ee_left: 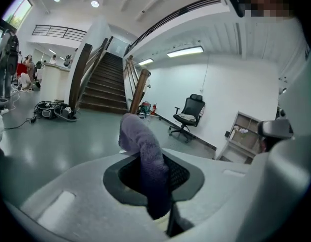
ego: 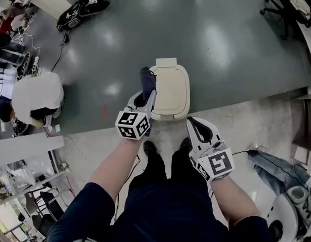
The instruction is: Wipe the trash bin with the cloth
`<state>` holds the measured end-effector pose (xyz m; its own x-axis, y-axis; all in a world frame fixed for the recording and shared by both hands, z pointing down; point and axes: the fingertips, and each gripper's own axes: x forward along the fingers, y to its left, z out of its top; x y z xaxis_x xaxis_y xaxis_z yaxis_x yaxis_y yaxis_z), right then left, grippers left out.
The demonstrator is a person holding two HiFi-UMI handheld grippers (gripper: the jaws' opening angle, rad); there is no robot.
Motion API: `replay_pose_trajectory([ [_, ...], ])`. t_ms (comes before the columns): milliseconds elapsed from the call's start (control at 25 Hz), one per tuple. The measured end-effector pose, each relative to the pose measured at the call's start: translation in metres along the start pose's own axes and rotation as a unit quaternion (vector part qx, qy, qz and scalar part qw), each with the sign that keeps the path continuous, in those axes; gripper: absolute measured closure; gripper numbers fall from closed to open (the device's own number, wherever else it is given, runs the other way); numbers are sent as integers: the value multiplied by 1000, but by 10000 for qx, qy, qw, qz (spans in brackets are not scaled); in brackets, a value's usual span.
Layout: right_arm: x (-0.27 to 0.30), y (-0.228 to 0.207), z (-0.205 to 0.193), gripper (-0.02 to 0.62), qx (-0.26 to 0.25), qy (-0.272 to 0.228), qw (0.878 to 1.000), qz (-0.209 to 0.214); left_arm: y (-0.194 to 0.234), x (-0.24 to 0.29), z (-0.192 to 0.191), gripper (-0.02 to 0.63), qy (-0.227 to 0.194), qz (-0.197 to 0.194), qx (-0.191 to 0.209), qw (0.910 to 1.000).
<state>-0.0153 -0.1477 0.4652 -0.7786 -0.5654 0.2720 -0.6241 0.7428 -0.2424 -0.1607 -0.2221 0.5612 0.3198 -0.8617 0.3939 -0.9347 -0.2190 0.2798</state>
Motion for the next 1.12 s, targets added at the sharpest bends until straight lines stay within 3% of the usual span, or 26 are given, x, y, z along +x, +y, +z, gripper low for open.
replay_pose_trajectory([
  [320,11,-21,-24,591,162,228,9996,31,61,77,-40,552,705,445,167,9964],
  [600,9,-40,-39,591,355,353,9987,29,85,126,-56,552,1415,831,619,9845],
  [800,1,-49,-42,591,438,381,9983,78,66,147,-59,552,1566,849,897,9799],
  [1120,-19,-71,-48,591,512,391,9979,-77,-4,187,-68,552,1693,386,1242,9769],
])
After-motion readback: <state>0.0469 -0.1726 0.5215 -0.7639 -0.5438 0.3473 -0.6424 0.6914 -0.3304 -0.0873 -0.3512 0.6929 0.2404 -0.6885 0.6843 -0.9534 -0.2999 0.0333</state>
